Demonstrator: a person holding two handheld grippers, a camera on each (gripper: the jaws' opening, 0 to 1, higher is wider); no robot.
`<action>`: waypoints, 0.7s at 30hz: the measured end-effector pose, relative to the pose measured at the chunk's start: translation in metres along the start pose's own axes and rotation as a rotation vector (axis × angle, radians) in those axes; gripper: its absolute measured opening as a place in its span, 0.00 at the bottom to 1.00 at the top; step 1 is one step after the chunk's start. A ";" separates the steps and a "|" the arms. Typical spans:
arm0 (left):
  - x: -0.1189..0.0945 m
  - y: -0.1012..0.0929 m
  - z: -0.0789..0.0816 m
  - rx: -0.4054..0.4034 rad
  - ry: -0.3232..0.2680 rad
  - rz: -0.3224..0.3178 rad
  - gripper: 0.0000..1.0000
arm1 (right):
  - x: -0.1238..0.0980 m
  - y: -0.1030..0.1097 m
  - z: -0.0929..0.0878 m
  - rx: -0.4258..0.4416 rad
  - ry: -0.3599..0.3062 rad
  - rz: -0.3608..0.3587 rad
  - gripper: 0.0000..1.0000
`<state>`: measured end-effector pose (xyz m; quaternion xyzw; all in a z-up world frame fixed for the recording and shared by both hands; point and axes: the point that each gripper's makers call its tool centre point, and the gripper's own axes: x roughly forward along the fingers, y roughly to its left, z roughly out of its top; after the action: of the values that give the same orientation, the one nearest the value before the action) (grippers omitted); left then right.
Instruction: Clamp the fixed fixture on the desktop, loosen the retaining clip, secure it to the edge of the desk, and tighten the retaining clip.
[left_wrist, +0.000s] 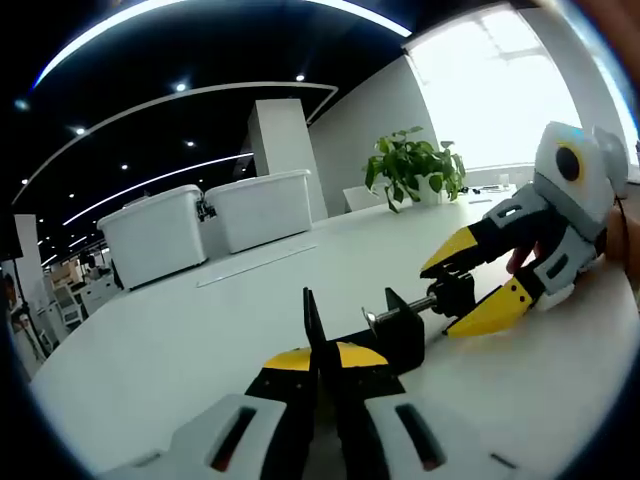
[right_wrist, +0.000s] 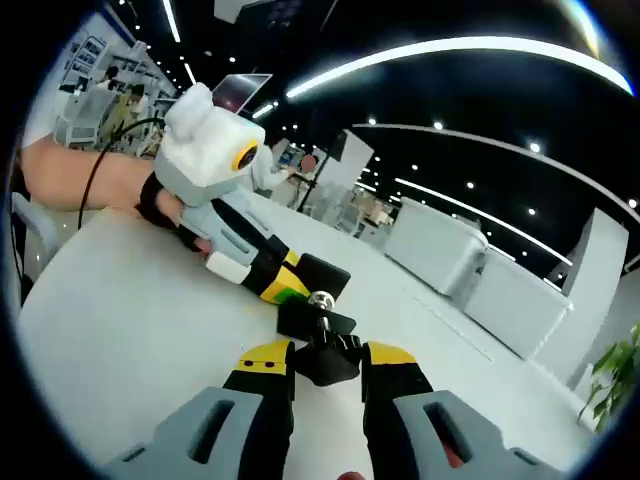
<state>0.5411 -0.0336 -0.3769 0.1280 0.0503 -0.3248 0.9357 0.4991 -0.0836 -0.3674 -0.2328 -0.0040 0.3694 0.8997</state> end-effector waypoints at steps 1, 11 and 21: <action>0.000 0.000 0.000 0.000 0.000 0.000 0.06 | 0.000 -0.001 -0.001 0.048 -0.002 0.004 0.26; 0.000 0.000 0.000 0.003 0.000 0.002 0.06 | -0.013 -0.021 0.001 0.669 -0.014 0.081 0.44; 0.000 0.000 0.000 0.004 0.000 0.002 0.06 | -0.010 -0.004 -0.004 0.805 0.050 0.180 0.39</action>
<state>0.5412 -0.0333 -0.3765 0.1298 0.0496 -0.3241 0.9358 0.4951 -0.0948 -0.3670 0.1296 0.1829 0.4131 0.8827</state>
